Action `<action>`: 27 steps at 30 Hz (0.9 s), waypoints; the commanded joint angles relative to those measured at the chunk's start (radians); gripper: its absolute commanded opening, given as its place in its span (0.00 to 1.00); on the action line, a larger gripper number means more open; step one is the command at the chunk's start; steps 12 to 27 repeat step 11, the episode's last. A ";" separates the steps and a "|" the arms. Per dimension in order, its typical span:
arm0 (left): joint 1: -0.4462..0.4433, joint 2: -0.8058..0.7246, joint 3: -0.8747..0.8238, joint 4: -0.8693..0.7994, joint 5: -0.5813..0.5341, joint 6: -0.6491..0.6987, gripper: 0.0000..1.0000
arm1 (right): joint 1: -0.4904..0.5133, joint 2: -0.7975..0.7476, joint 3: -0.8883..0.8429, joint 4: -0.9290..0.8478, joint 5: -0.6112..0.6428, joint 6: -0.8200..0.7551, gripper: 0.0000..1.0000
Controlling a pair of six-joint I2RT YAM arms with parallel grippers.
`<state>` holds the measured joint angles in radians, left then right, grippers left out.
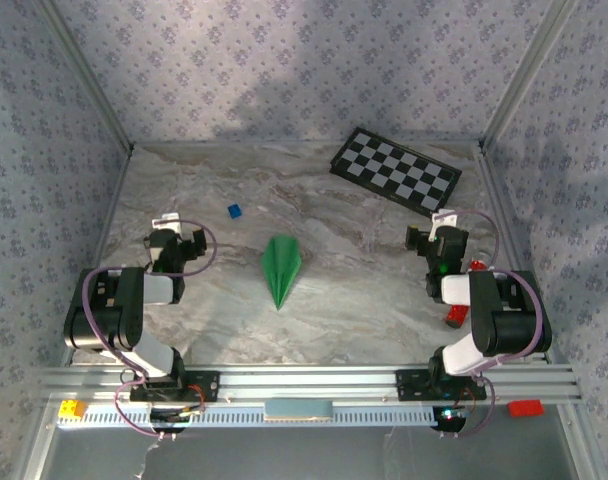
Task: Fold a paper plane with a square sheet of paper (pick it up from the middle)
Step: Reset both arms
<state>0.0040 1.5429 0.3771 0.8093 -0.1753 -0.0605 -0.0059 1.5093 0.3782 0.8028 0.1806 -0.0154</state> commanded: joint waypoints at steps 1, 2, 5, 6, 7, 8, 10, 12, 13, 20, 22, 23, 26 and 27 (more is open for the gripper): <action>-0.003 -0.010 0.022 0.029 0.013 0.006 1.00 | 0.003 0.008 -0.001 0.021 0.020 0.014 1.00; -0.003 -0.010 0.022 0.029 0.013 0.006 1.00 | 0.003 0.009 0.000 0.021 0.021 0.015 1.00; -0.002 -0.010 0.022 0.030 0.013 0.006 1.00 | -0.004 0.007 0.001 0.014 0.004 0.017 0.99; -0.003 -0.010 0.022 0.030 0.011 0.006 1.00 | -0.006 0.007 0.002 0.014 0.002 0.018 1.00; -0.002 -0.009 0.021 0.030 0.013 0.007 1.00 | -0.005 0.008 0.003 0.014 0.001 0.017 1.00; -0.003 -0.009 0.022 0.030 0.012 0.007 1.00 | -0.006 0.007 0.002 0.014 0.003 0.017 1.00; -0.003 -0.010 0.022 0.030 0.013 0.006 1.00 | -0.003 0.006 0.001 0.016 0.004 0.016 1.00; -0.002 -0.010 0.022 0.030 0.013 0.007 1.00 | -0.003 0.006 0.001 0.016 0.003 0.015 1.00; -0.002 -0.010 0.022 0.030 0.013 0.007 1.00 | -0.003 0.006 0.001 0.016 0.003 0.015 1.00; -0.002 -0.010 0.022 0.030 0.013 0.007 1.00 | -0.003 0.006 0.001 0.016 0.003 0.015 1.00; -0.002 -0.010 0.022 0.030 0.013 0.007 1.00 | -0.003 0.006 0.001 0.016 0.003 0.015 1.00; -0.002 -0.010 0.022 0.030 0.013 0.007 1.00 | -0.003 0.006 0.001 0.016 0.003 0.015 1.00; -0.002 -0.010 0.022 0.030 0.013 0.007 1.00 | -0.003 0.006 0.001 0.016 0.003 0.015 1.00; -0.002 -0.010 0.022 0.030 0.013 0.007 1.00 | -0.003 0.006 0.001 0.016 0.003 0.015 1.00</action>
